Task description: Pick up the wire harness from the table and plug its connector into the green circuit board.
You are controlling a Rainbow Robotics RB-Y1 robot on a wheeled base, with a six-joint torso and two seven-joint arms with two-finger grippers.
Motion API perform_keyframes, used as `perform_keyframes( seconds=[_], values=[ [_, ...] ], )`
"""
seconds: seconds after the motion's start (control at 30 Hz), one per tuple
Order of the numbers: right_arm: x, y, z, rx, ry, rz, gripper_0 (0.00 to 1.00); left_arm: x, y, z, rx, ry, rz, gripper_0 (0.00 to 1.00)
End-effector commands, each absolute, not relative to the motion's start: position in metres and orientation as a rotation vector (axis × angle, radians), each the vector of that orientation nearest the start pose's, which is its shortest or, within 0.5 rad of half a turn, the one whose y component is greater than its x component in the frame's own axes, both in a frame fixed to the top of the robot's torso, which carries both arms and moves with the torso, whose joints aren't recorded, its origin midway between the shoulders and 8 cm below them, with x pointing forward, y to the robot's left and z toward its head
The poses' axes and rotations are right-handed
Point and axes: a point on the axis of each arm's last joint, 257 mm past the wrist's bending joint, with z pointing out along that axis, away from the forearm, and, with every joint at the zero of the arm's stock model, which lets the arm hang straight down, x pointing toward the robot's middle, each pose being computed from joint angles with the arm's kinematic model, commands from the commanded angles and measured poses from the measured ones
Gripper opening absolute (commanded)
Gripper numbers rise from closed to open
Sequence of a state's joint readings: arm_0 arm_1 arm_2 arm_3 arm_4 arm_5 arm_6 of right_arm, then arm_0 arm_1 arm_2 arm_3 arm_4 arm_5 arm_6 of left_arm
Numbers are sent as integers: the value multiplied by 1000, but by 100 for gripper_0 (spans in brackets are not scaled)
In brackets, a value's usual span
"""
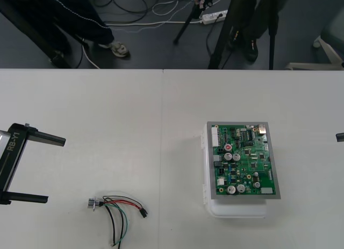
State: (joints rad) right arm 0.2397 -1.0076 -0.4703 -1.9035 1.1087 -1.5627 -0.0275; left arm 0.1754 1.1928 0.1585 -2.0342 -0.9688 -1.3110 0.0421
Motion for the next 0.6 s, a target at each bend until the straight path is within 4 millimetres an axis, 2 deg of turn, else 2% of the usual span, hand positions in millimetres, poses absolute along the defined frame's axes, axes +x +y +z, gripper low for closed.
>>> perform_keyframes(
  seconds=[0.03, 0.6],
  values=[
    [276, -291, -125, -1626, 1476, 527, 100, 277, 219, -121, 1684, 1446, -657, 100],
    [276, -291, -125, -1626, 1476, 527, 100, 277, 219, -121, 1684, 1446, -657, 100]
  ],
)
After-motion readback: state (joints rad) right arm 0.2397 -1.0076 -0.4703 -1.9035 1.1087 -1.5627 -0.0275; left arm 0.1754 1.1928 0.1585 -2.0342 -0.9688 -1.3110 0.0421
